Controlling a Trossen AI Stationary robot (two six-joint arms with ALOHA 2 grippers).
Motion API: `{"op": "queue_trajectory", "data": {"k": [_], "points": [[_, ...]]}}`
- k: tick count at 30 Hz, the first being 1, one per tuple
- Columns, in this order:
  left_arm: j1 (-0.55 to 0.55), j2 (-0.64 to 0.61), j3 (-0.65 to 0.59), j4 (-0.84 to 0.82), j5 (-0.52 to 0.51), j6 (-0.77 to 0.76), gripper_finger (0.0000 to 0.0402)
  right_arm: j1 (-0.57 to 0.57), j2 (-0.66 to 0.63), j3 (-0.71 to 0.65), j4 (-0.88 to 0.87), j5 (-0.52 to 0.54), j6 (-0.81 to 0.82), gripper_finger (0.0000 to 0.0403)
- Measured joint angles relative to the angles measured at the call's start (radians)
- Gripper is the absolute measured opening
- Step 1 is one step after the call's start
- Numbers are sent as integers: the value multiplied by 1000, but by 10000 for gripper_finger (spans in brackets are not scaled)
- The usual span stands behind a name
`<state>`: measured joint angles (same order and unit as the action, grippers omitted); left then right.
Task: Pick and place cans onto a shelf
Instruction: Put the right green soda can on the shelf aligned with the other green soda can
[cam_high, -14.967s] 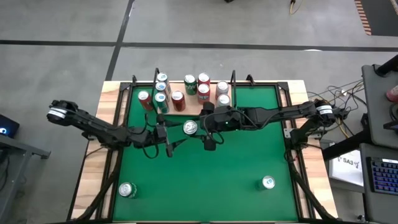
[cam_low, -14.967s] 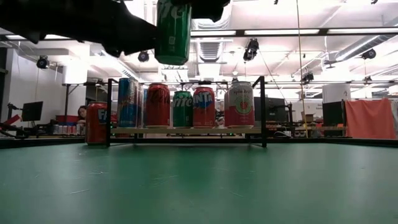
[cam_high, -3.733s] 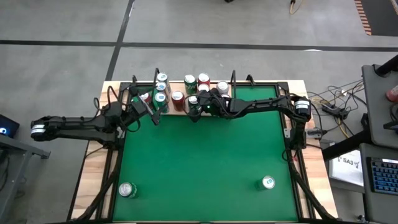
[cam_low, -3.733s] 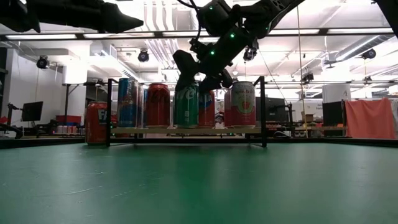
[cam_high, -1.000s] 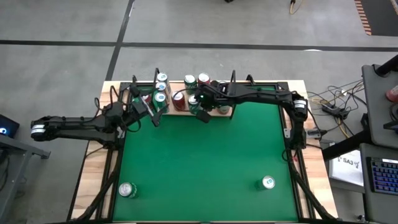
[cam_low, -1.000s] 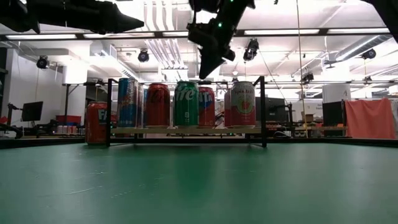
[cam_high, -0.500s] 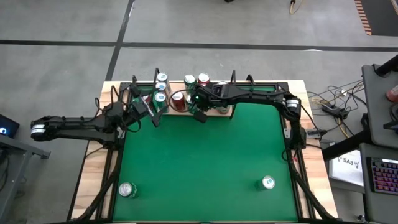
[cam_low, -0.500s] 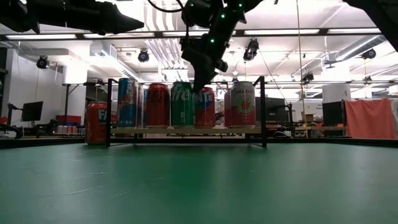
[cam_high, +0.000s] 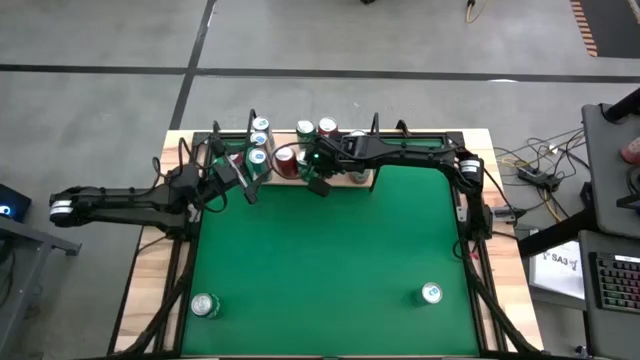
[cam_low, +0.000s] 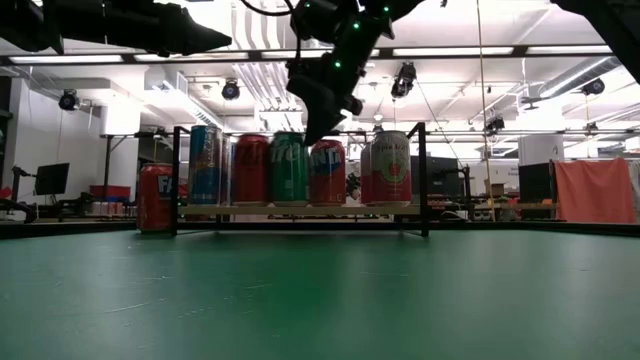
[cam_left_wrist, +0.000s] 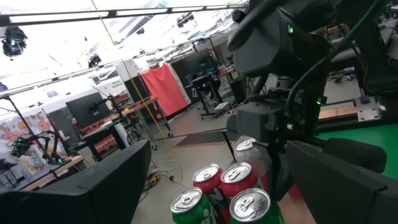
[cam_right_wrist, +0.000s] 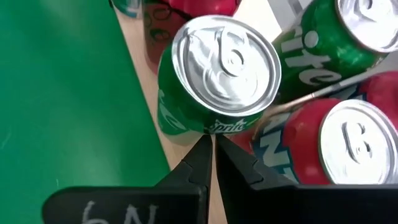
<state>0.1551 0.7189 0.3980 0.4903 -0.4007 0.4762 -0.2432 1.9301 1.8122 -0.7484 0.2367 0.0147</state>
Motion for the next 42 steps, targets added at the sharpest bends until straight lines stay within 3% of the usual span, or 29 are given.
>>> {"op": "queue_trajectory", "data": {"k": [11,19,42], "points": [[0,0,0,-6,0,-7,356,0,-26,0,-25,-7,27,12],[0,0,-1,-8,0,-14,356,9,-29,0,59,-190,26,12],[0,0,-1,-9,0,-14,356,-15,17,-1,112,-114,-34,12]]}}
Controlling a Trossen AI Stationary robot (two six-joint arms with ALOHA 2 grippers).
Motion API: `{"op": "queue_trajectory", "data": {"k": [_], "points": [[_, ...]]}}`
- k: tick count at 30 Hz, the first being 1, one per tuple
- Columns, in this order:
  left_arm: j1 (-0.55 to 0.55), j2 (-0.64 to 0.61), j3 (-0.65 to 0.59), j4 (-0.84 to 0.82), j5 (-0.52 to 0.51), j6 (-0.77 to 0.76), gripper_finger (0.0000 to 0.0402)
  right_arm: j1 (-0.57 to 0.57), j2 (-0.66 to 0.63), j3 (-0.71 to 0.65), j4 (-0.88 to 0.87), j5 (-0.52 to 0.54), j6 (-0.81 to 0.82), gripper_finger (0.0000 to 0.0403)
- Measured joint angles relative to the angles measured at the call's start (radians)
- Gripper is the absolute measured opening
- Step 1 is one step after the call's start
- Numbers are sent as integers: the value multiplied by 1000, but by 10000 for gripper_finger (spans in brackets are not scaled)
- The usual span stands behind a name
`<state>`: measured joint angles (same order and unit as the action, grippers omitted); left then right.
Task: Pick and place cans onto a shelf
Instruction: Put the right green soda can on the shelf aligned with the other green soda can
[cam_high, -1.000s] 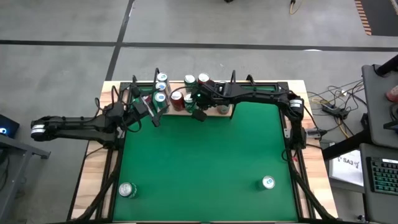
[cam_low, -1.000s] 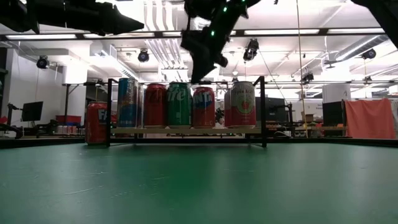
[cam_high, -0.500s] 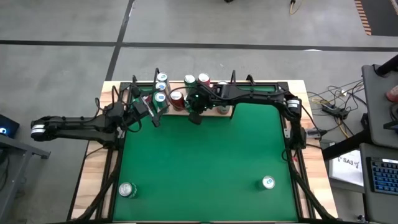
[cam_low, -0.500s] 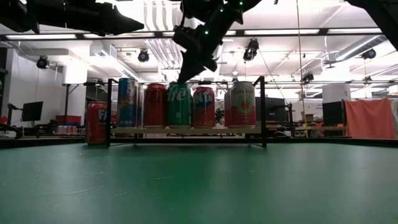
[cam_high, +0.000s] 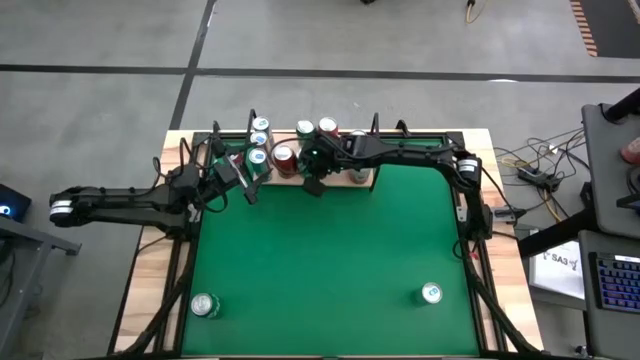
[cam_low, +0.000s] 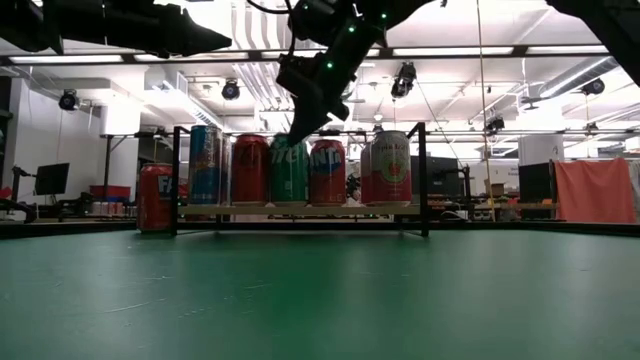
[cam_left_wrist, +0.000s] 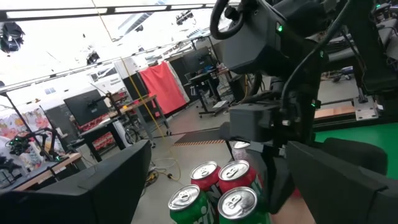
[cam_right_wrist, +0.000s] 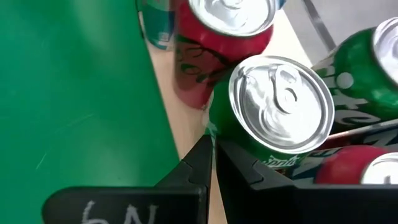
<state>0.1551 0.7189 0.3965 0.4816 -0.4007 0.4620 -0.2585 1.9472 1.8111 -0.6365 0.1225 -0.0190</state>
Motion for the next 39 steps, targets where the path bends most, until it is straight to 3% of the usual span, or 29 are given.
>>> {"op": "queue_trajectory", "data": {"k": [39], "points": [[0,0,0,0,0,0,356,-50,0,2,96,11,-25,12]]}}
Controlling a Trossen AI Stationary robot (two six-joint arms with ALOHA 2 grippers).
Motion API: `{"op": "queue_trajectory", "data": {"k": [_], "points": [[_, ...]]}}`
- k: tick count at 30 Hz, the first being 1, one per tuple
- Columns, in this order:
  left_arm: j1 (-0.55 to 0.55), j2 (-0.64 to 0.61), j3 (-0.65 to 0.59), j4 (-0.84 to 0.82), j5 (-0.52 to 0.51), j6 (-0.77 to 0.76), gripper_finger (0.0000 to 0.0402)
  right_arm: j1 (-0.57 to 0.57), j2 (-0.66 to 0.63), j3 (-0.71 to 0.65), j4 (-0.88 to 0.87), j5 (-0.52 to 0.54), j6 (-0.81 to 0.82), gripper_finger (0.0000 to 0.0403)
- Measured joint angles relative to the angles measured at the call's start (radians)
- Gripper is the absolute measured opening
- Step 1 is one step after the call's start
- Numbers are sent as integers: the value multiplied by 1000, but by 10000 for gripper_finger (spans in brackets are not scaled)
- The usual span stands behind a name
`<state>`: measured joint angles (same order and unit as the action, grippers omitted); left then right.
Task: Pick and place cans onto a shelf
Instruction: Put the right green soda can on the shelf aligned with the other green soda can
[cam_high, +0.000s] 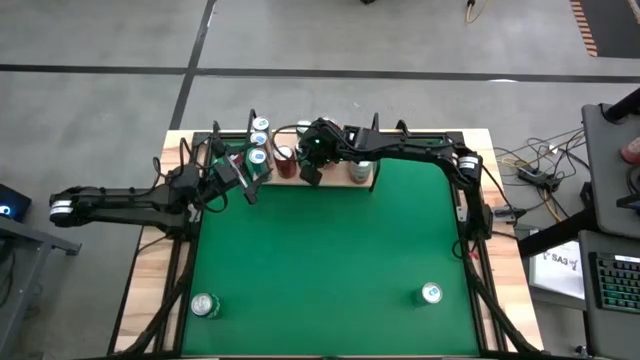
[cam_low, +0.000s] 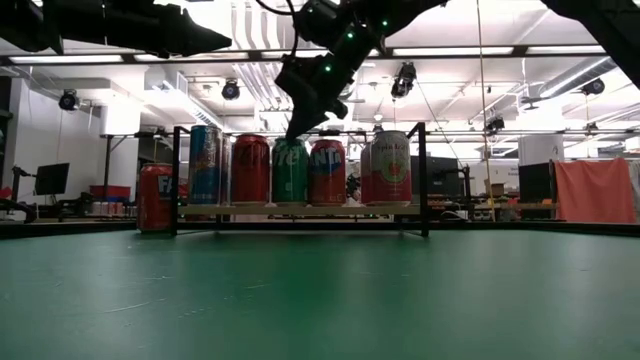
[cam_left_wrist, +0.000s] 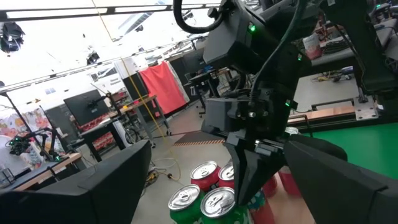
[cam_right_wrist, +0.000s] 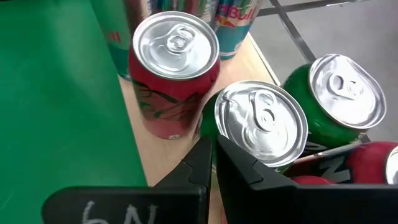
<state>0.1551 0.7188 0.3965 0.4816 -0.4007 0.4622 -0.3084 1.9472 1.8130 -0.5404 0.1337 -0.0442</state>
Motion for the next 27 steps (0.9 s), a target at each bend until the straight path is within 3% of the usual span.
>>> {"op": "queue_trajectory", "data": {"k": [27], "points": [[0,0,0,-1,0,0,356,-15,2,0,0,-18,-27,12]]}}
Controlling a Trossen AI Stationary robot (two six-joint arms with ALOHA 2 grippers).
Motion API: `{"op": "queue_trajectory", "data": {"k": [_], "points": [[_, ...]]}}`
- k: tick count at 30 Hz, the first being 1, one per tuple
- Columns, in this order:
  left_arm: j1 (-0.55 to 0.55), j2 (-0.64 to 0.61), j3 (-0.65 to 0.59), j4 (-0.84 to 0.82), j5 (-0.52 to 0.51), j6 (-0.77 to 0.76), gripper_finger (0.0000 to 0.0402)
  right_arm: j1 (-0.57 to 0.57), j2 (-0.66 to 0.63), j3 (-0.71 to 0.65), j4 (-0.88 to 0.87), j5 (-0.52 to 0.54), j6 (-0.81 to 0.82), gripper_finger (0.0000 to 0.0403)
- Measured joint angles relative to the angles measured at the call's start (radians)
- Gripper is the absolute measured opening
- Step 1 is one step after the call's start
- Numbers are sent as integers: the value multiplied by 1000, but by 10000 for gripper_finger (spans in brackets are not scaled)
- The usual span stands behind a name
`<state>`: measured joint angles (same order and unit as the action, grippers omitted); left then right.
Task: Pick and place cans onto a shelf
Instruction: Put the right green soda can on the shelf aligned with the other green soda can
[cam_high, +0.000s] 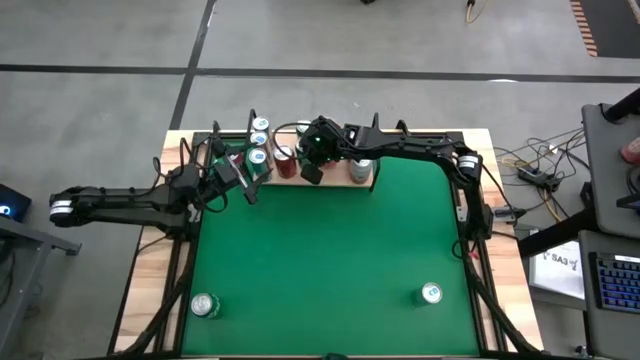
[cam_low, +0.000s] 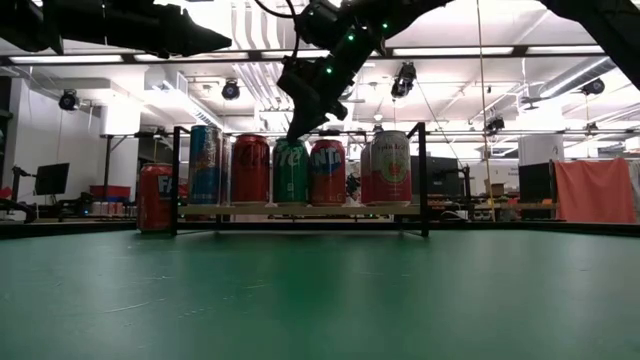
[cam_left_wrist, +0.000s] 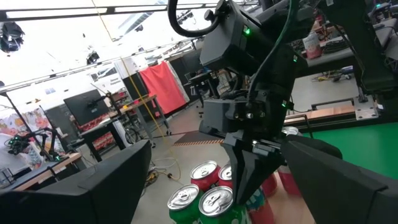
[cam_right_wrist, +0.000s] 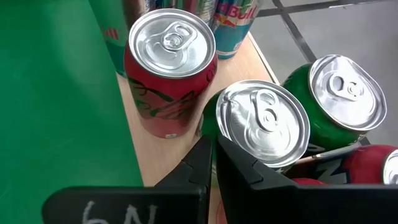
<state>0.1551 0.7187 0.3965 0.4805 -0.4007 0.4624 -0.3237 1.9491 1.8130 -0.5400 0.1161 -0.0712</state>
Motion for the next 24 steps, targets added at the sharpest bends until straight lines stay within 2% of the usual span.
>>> {"op": "queue_trajectory", "data": {"k": [24], "points": [[0,0,0,0,0,0,356,2,-12,-2,-2,18,-19,12]]}}
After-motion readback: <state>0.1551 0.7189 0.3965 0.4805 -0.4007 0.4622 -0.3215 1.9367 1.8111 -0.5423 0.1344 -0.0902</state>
